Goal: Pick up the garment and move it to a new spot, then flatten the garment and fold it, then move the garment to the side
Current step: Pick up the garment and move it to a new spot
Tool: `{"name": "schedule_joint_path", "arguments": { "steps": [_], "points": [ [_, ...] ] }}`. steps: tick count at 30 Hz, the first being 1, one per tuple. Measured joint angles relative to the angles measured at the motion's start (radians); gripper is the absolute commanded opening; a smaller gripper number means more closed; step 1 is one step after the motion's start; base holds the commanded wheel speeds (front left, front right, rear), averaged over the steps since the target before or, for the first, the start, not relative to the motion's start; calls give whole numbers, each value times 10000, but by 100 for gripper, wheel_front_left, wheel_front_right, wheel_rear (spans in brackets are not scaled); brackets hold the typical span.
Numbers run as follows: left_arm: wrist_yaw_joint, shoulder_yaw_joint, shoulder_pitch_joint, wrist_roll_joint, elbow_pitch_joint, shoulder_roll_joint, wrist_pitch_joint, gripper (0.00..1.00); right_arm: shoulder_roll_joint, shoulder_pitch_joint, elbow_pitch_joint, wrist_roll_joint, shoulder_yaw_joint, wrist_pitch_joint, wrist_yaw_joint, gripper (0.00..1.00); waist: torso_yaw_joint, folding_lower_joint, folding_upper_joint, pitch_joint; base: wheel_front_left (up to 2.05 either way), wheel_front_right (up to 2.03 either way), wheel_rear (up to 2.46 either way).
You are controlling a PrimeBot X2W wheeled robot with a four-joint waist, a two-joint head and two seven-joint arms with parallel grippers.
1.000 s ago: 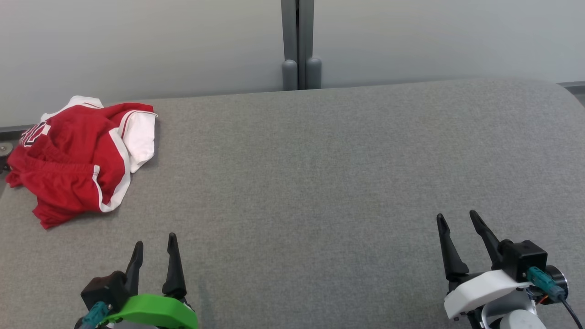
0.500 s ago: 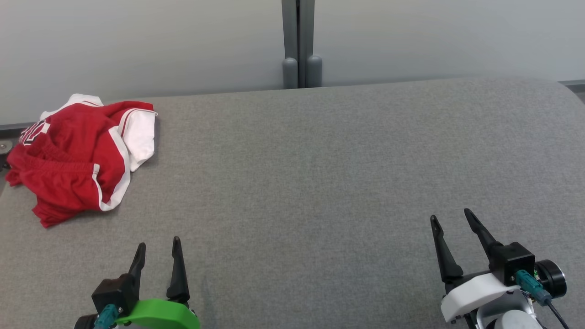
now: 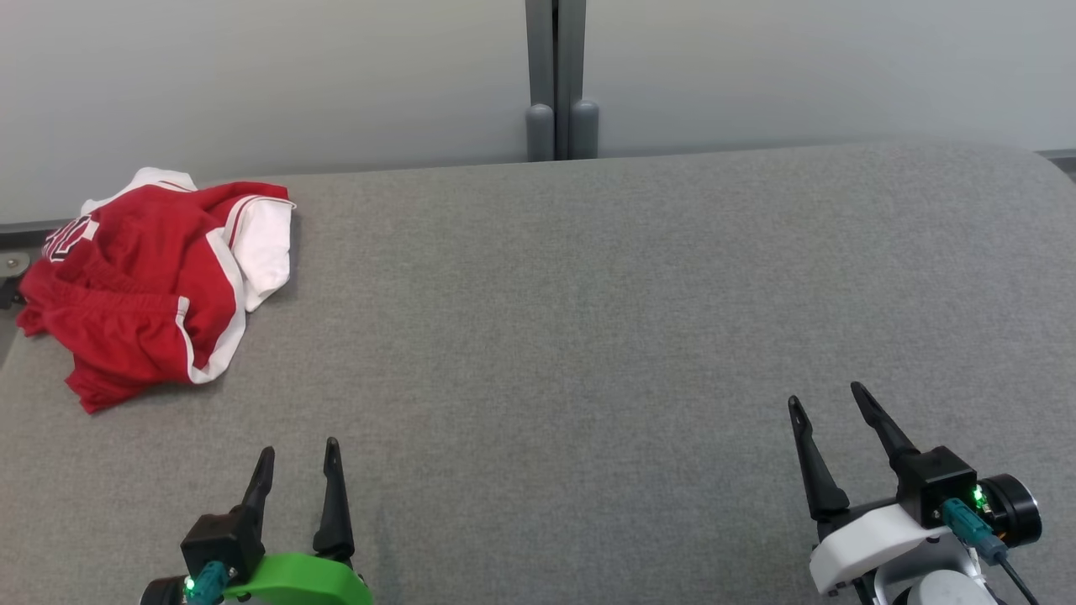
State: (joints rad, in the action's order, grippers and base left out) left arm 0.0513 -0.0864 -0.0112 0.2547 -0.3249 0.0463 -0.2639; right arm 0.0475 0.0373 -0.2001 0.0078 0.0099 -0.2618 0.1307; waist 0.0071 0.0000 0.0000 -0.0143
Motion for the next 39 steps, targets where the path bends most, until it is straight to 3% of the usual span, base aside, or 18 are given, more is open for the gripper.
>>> {"name": "schedule_joint_path", "arguments": {
  "steps": [12, 16, 39],
  "points": [
    [-4, 8, -7, 58, -36, 2, 0, 100, 0, 4, -10, 104, -40, 0, 0, 100, 136, 0, 0, 1, 0, 0, 0],
    [-35, -58, -95, 58, -17, 4, 0, 100, 4, -36, 2, 111, -134, -2, 2, 100, 461, 0, 0, 3, 0, 0, 0],
    [46, 368, 22, -186, 121, 12, 0, 100, 2, -67, -44, 359, 19, -2, 2, 100, 4043, 0, 0, 168, 0, 0, 0]
  ]
}}
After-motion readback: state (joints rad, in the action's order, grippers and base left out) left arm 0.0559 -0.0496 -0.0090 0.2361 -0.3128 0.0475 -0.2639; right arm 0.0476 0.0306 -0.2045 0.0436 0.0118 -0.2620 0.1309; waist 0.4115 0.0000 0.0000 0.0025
